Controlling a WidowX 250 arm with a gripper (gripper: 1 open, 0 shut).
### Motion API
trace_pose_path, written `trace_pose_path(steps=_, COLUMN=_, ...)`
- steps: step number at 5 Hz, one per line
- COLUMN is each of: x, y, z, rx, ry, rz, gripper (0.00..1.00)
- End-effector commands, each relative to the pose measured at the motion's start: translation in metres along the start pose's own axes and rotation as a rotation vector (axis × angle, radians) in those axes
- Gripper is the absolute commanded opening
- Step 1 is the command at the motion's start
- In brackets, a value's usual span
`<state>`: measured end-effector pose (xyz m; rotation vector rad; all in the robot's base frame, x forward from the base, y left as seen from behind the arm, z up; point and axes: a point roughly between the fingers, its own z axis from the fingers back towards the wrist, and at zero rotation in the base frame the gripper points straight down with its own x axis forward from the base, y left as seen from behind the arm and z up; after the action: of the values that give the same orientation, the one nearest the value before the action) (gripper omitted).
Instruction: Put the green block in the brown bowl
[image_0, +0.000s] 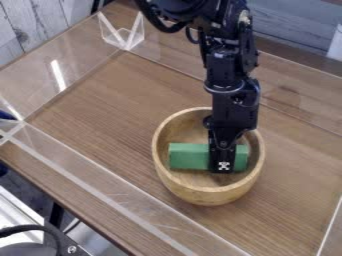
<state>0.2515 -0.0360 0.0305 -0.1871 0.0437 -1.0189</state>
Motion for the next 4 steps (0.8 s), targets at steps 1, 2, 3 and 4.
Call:
trace_pose_path(steps=1, x=0.0044, y=0.0081, z=0.0029, rx=0.029, ry=-0.019, rz=0.004, gripper=0.00)
trace_pose_path(steps=2, x=0.0050, y=0.0081, z=0.0006, rx=0.026, ry=-0.018, rz=0.005, gripper=0.00)
trace_pose_path(steps=3, x=0.0057, y=0.0080, z=-0.0020, rx=0.022, ry=-0.017, rz=0.004, gripper=0.00)
trace_pose_path(steps=4, x=0.0061, y=0.0078, z=-0.0047, rx=0.017, ry=-0.016, rz=0.005, gripper=0.00)
